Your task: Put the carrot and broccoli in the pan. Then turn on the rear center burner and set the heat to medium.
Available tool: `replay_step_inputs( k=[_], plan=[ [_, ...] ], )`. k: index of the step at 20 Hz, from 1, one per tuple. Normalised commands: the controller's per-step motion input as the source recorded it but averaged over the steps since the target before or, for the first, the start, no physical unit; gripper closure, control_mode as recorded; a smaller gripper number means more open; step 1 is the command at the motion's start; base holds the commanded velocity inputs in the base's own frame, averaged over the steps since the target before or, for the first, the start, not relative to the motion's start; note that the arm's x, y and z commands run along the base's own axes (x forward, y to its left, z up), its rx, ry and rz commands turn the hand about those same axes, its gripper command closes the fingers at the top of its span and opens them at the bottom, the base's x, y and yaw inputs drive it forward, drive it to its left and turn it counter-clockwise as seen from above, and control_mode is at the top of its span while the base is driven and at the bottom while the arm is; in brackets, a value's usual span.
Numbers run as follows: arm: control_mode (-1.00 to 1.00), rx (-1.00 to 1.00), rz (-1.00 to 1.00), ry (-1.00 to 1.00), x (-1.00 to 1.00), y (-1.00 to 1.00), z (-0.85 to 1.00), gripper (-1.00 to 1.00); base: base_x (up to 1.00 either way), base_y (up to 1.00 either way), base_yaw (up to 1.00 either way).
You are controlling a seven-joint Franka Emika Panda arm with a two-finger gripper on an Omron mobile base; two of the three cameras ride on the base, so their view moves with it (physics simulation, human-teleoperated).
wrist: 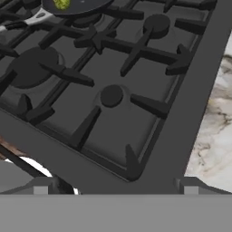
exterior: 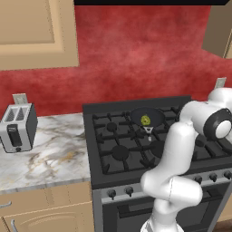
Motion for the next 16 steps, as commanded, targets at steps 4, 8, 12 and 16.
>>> replay_step_inputs(
  k=[4, 8, 12, 16],
  plan=[
    [-1.0, -0.08, -0.22, 0.03, 0.13, -0.25, -0.02, -1.0, 0.0, 0.0, 0.0],
    [-1.0, -0.1, -0.23, 0.04, 0.26, -0.13, 0.0, -1.0, 0.0, 0.0, 0.0],
    [-1.0, -0.04, -0.23, 0.07, 0.29, -0.14, 0.0, -1.0, 0.0, 0.0, 0.0],
    [-1.0, -0.05, -0.18, 0.11, 0.32, -0.04, -0.02, -1.0, 0.0, 0.0, 0.0]
  ],
)
